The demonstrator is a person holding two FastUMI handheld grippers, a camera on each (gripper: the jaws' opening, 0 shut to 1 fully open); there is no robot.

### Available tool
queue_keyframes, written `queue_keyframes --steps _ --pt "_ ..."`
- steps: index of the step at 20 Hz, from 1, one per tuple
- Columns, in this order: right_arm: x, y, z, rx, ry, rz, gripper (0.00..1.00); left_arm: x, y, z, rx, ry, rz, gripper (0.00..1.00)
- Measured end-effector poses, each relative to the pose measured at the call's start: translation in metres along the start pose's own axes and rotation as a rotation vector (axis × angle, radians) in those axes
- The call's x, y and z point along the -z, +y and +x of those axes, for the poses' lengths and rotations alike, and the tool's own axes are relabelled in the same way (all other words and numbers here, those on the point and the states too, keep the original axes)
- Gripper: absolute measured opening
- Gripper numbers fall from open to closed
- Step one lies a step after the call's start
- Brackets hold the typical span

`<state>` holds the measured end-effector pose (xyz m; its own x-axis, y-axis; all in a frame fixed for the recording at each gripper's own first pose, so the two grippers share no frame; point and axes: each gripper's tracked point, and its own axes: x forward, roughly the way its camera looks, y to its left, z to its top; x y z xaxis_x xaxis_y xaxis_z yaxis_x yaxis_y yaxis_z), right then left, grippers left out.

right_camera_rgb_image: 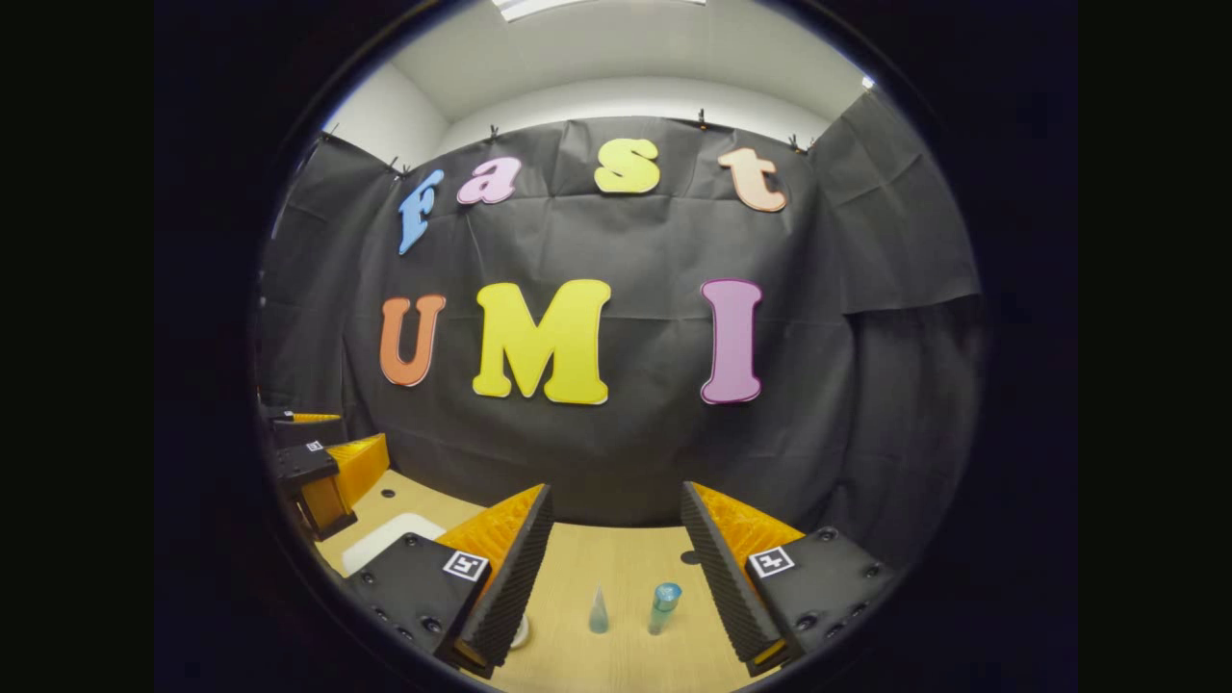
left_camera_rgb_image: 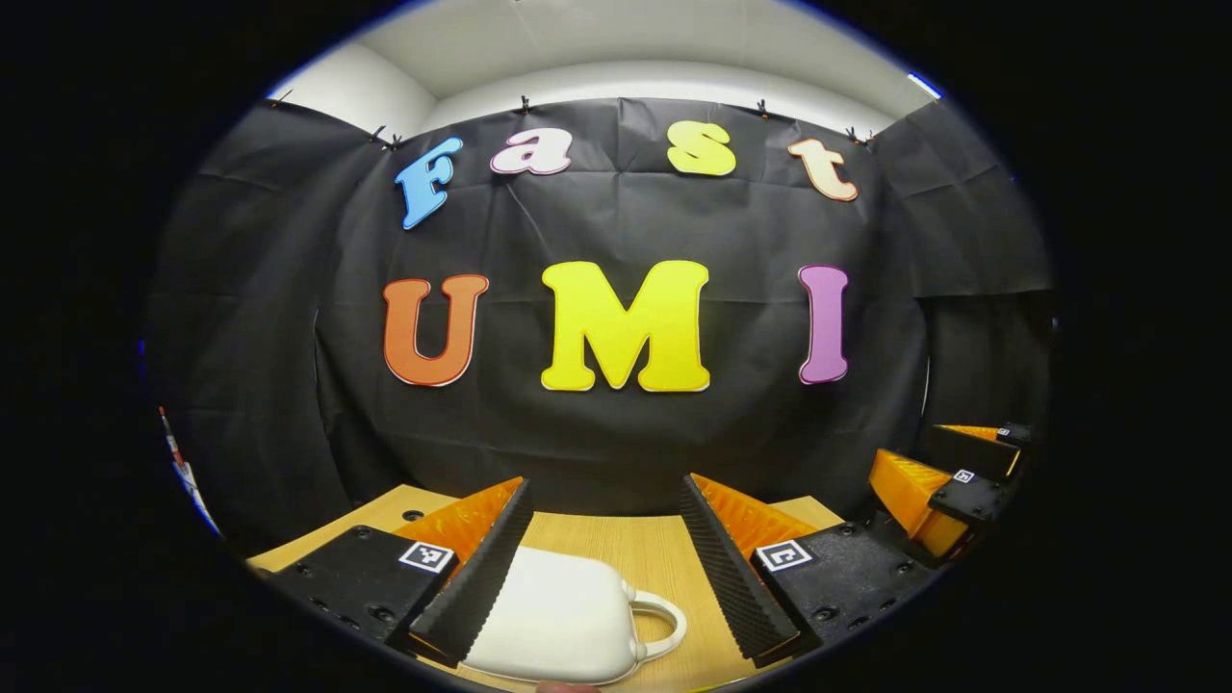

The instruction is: First open the suitcase, pack the skin care products into it, and then close the suitcase.

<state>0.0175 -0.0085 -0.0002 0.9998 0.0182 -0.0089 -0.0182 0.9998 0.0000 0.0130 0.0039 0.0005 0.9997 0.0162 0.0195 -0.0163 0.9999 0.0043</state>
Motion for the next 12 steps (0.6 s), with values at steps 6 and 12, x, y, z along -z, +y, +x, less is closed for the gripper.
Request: queue_keyframes --steps 6,12 --pt "0.002 -0.004 -0.008 -0.001 -0.003 -0.005 0.79 0.01 -0.003 -0.004 0.009 0.023 0.006 0.98" --pt "0.017 -0.019 -0.017 0.015 0.025 -0.02 0.79 0.038 -0.019 -0.008 0.065 0.08 0.035 0.98"
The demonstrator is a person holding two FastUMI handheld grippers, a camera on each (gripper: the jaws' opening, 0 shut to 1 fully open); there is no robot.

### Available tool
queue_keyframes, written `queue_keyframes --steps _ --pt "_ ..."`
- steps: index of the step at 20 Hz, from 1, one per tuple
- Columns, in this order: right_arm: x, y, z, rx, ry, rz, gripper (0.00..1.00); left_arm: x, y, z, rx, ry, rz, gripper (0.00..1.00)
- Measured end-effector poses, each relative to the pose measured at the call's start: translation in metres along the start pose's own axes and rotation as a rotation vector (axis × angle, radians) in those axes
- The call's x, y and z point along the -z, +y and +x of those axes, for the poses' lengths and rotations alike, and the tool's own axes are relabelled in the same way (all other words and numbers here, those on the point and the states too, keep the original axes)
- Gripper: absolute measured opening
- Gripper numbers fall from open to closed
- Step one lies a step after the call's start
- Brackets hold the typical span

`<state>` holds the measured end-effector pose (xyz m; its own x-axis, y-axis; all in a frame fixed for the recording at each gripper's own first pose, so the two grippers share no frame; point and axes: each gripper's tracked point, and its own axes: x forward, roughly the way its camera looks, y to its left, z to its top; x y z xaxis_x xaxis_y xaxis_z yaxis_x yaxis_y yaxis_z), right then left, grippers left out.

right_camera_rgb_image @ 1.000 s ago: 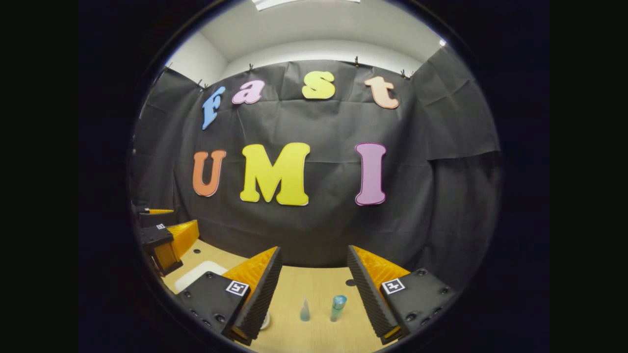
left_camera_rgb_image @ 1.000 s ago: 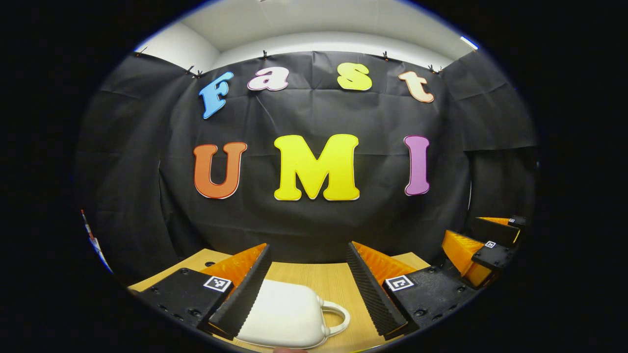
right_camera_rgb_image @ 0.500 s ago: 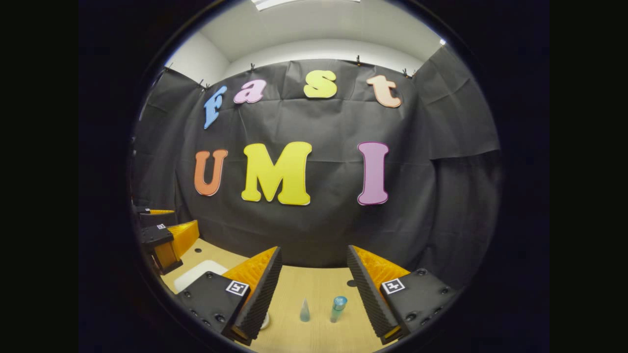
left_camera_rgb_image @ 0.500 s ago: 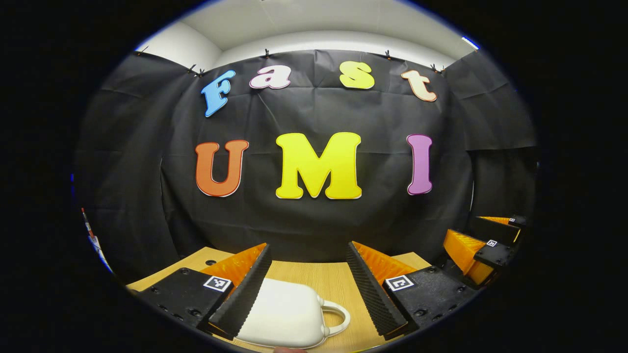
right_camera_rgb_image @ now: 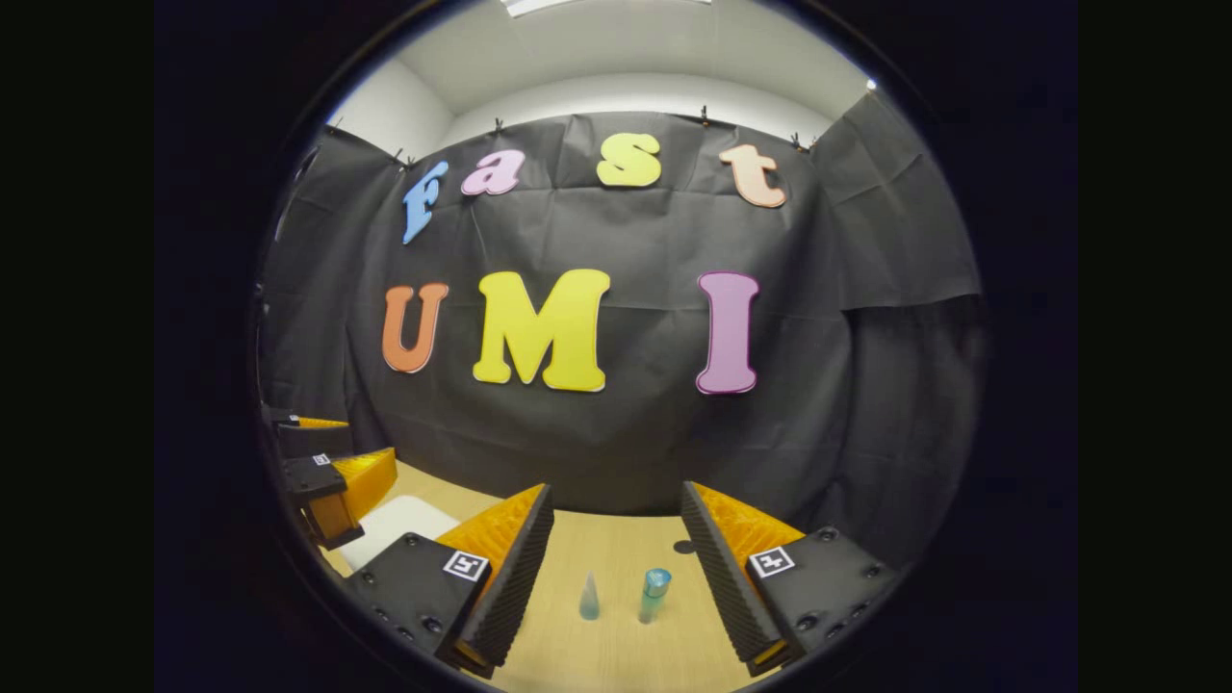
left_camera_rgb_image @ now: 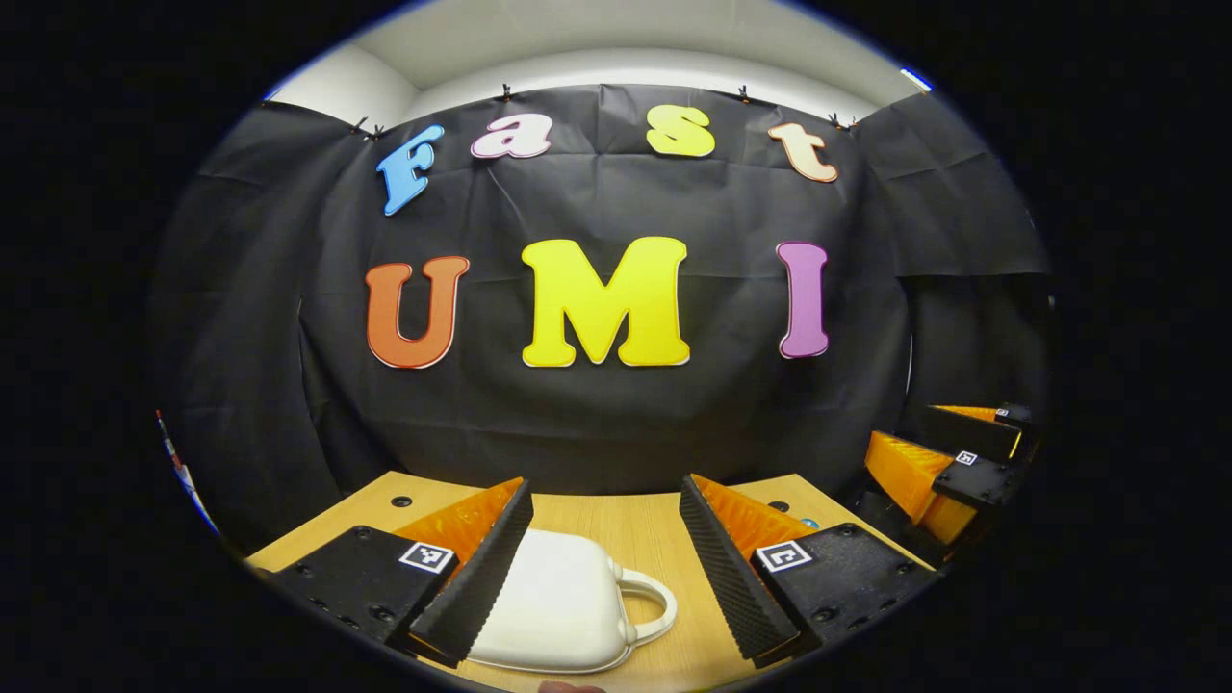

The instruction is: First open the suitcase, pack the skin care products into it, and then close the suitcase.

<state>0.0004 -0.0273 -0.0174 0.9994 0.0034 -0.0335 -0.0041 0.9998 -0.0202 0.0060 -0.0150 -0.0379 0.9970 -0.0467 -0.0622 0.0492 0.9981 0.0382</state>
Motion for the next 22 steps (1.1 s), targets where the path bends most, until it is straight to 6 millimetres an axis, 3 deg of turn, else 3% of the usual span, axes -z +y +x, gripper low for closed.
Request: queue_keyframes --steps 3,10,16,22 --pt "0.012 -0.018 -0.006 0.022 0.028 -0.017 0.79 0.027 -0.015 0.005 0.047 0.062 0.094 0.98" --pt "0.033 -0.093 -0.028 0.154 0.079 -0.033 0.8 0.128 -0.043 0.02 0.162 0.288 0.429 0.99" --pt "0.047 -0.117 -0.041 0.191 0.112 -0.03 0.79 0.193 -0.073 0.025 0.248 0.428 0.726 0.99" --pt "0.065 -0.142 -0.045 0.229 0.142 0.009 0.79 0.237 -0.074 0.036 0.25 0.53 0.876 0.96"
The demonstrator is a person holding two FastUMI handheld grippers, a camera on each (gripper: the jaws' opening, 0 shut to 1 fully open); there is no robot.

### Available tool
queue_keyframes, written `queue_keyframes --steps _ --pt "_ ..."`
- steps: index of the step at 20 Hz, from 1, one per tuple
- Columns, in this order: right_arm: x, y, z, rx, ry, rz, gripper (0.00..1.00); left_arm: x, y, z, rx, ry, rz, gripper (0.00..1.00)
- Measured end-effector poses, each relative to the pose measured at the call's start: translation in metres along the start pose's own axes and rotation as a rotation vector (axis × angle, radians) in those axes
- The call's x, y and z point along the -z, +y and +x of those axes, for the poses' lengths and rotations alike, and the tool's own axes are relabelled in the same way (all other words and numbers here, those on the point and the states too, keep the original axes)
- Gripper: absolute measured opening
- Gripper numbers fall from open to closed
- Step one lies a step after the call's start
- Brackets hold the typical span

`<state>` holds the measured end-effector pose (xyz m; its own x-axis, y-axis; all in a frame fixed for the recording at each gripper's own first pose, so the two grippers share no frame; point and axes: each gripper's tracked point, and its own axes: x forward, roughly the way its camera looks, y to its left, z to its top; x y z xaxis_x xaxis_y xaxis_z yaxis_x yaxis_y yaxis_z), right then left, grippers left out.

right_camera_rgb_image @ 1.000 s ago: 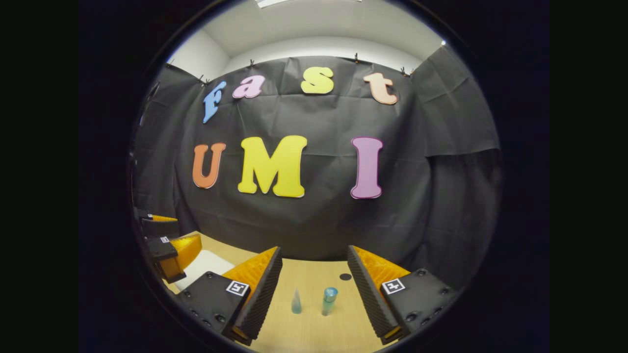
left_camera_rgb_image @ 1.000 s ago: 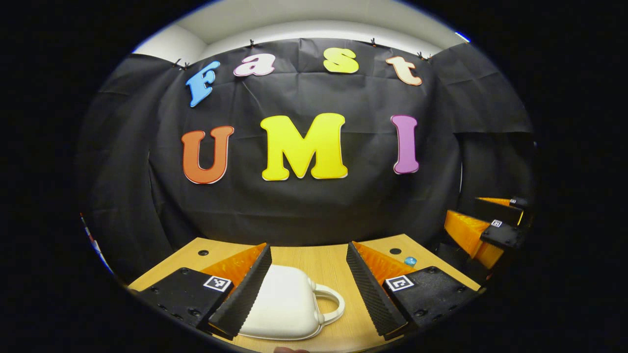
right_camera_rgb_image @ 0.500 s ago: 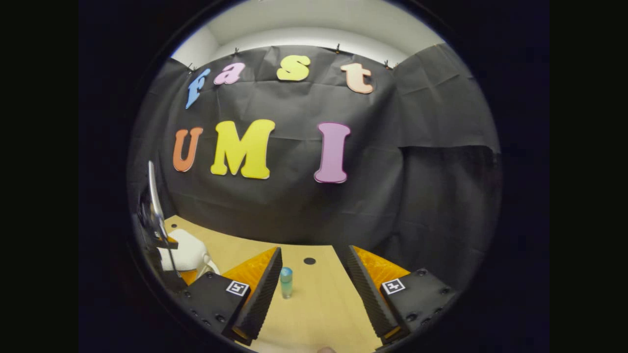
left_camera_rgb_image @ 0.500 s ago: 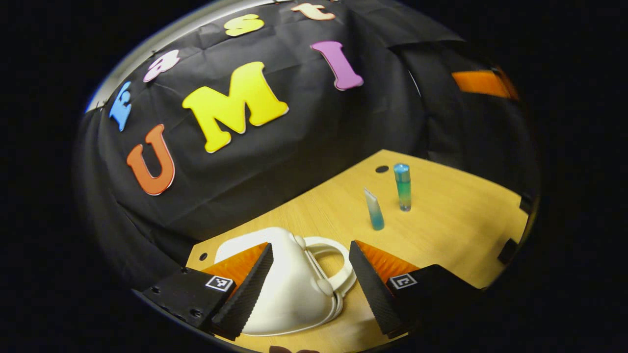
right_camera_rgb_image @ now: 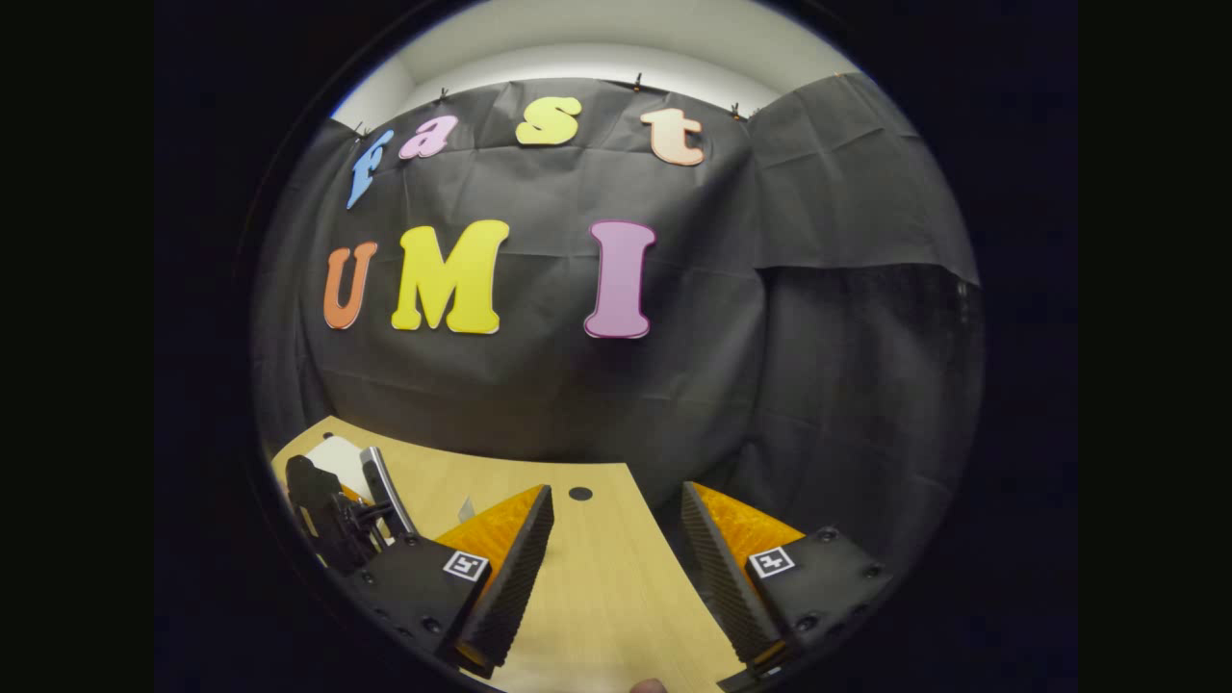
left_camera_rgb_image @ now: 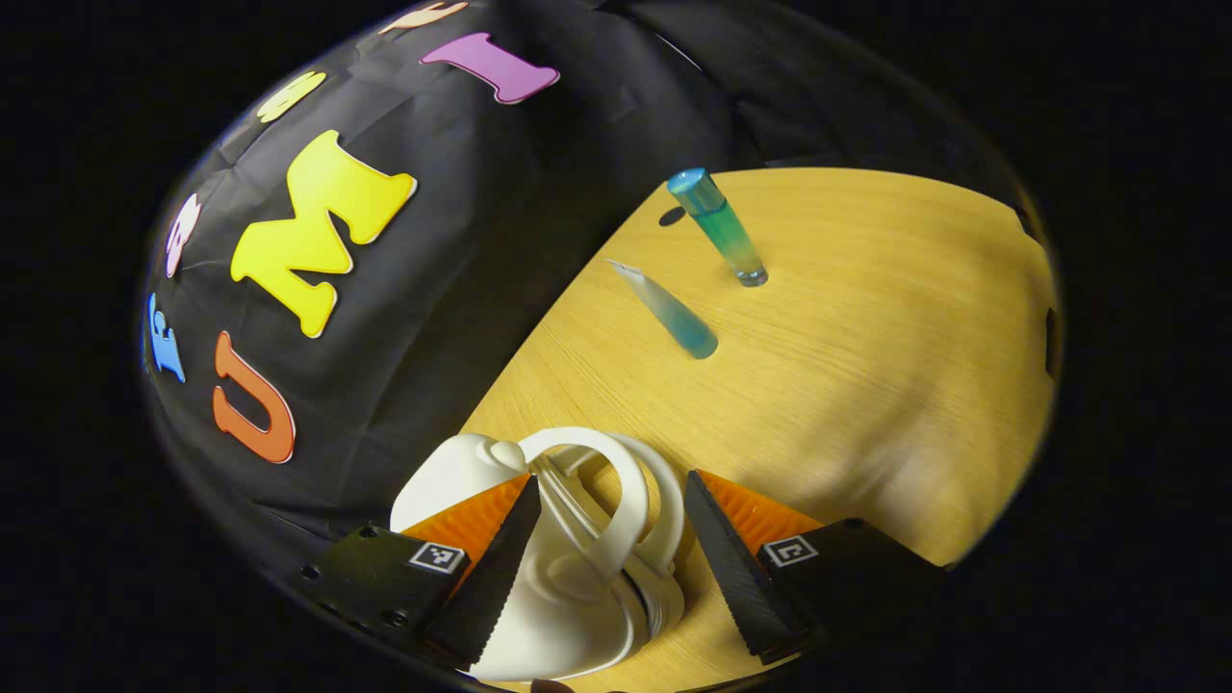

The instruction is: First open the suitcase, pack the skin care products into it, and then close the suitcase.

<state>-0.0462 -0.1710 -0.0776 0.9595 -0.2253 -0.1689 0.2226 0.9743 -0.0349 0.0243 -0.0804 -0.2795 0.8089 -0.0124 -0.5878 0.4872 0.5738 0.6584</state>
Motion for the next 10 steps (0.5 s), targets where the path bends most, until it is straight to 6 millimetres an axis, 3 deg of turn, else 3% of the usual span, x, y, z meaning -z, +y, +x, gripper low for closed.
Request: queue_keyframes --steps 6,10 --pt "0.018 -0.014 0.012 0.012 0.041 0.03 0.78 0.015 0.005 0.026 0.008 0.095 0.032 0.85" --pt "0.019 -0.008 0.018 -0.005 0.05 0.038 0.8 0.024 -0.002 0.029 0.047 0.158 -0.013 0.62"
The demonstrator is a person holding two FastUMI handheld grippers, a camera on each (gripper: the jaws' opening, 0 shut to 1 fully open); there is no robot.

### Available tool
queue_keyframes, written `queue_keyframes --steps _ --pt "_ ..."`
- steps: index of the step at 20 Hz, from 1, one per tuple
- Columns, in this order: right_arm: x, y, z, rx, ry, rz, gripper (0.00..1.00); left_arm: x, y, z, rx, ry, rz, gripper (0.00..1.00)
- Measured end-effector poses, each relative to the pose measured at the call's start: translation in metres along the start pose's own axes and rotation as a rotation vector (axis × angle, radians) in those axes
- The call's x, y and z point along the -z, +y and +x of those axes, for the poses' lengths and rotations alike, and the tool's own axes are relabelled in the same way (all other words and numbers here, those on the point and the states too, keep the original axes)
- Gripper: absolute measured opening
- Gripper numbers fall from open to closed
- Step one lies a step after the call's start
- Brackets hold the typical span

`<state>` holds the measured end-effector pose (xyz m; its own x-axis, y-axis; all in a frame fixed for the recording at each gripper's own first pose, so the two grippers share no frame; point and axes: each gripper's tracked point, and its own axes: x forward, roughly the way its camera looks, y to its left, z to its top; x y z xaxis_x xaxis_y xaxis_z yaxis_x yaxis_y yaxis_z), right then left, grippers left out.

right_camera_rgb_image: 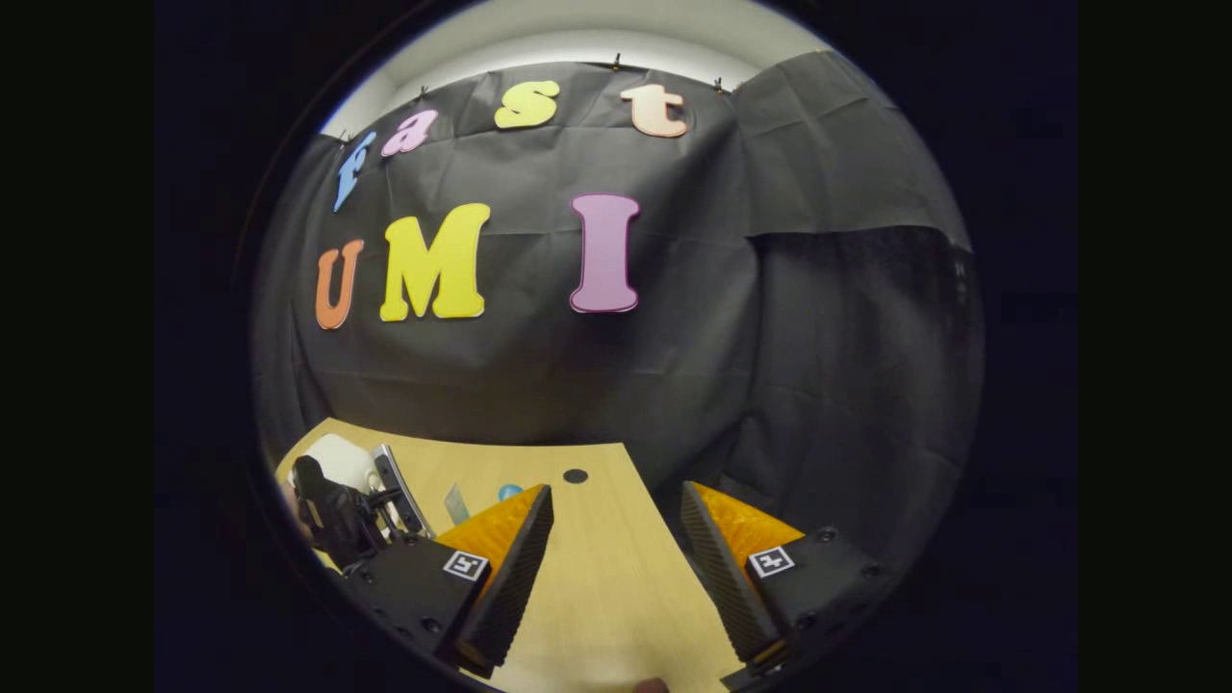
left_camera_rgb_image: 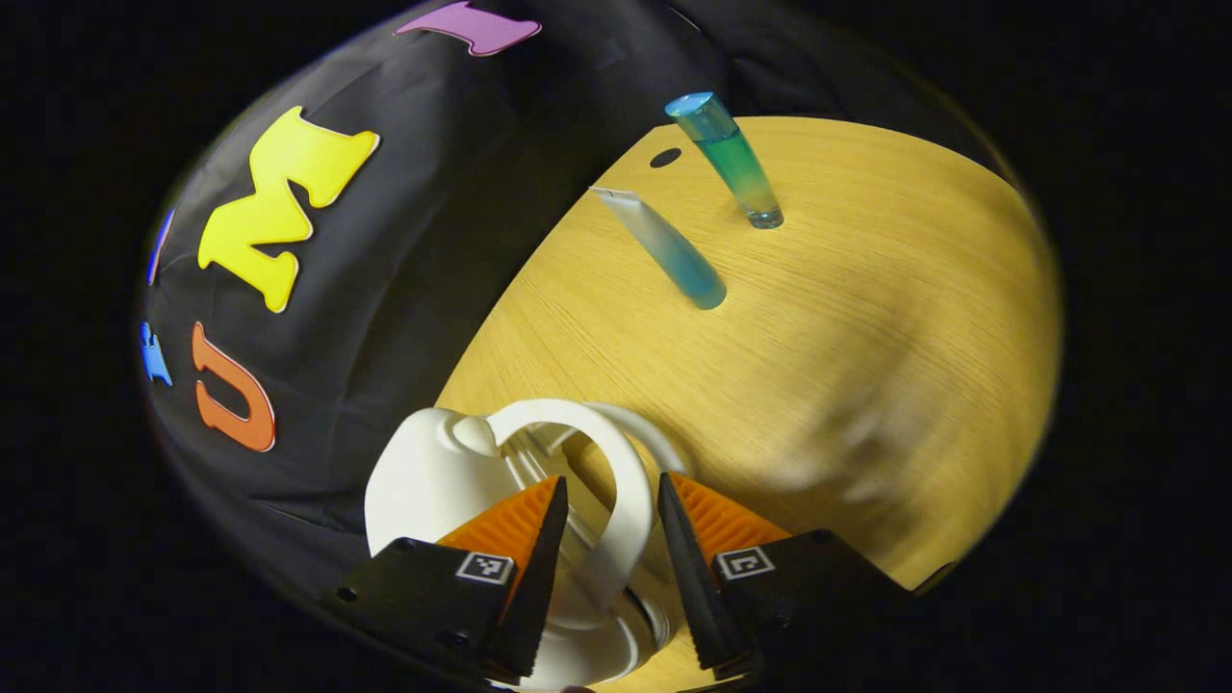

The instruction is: First open the suitcase, pack the skin care products into it, and then close the suitcase.

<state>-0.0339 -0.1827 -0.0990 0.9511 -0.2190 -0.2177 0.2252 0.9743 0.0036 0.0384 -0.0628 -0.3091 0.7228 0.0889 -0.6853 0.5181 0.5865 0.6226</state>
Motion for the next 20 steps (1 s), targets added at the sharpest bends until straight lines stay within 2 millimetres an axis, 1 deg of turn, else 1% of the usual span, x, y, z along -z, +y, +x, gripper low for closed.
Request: queue_keyframes --steps 1,3,4,6,7,8,9,10,11,13,15,16,17,19,20 --pt "-0.002 0.003 0.001 -0.008 -0.003 -0.004 0.79 0.0 -0.001 0.001 0.005 0.006 -0.004 0.52" --pt "-0.004 0.006 0.003 -0.02 -0.011 -0.013 0.8 -0.001 -0.002 -0.002 0.013 0.011 -0.007 0.39" --pt "-0.005 0.008 0.003 -0.024 -0.012 -0.015 0.8 -0.003 -0.002 -0.003 0.014 0.01 -0.016 0.38" --pt "-0.006 0.012 0.002 -0.031 -0.014 -0.016 0.81 -0.007 -0.002 -0.006 0.017 0.005 -0.047 0.31" --pt "-0.008 0.014 0.001 -0.035 -0.016 -0.018 0.81 -0.009 -0.001 -0.008 0.016 0.004 -0.056 0.27" --pt "-0.008 0.017 0.0 -0.038 -0.02 -0.02 0.81 -0.011 0.001 -0.012 0.011 -0.001 -0.065 0.24" --pt "-0.011 0.019 -0.003 -0.041 -0.025 -0.023 0.8 -0.015 0.005 -0.017 0.002 -0.011 -0.074 0.2" --pt "-0.015 0.021 -0.005 -0.043 -0.033 -0.025 0.8 -0.017 0.01 -0.023 -0.011 -0.023 -0.089 0.18" --pt "-0.019 0.024 -0.007 -0.045 -0.042 -0.023 0.8 -0.02 0.017 -0.032 -0.022 -0.039 -0.119 0.14" --pt "-0.027 0.031 -0.009 -0.056 -0.056 -0.015 0.8 -0.026 0.042 -0.057 -0.053 -0.104 -0.203 0.09" --pt "-0.037 0.044 -0.011 -0.073 -0.072 -0.007 0.8 -0.033 0.08 -0.087 -0.104 -0.186 -0.285 0.06" --pt "-0.042 0.053 -0.012 -0.084 -0.081 -0.006 0.8 -0.033 0.099 -0.102 -0.129 -0.219 -0.329 0.05" --pt "-0.046 0.062 -0.013 -0.095 -0.083 -0.014 0.8 -0.031 0.122 -0.116 -0.152 -0.25 -0.375 0.03" --pt "-0.052 0.084 -0.015 -0.134 -0.092 -0.026 0.8 -0.016 0.171 -0.138 -0.19 -0.303 -0.459 0.02" --pt "-0.056 0.095 -0.017 -0.151 -0.099 -0.035 0.8 -0.004 0.197 -0.143 -0.21 -0.33 -0.5 0.03"
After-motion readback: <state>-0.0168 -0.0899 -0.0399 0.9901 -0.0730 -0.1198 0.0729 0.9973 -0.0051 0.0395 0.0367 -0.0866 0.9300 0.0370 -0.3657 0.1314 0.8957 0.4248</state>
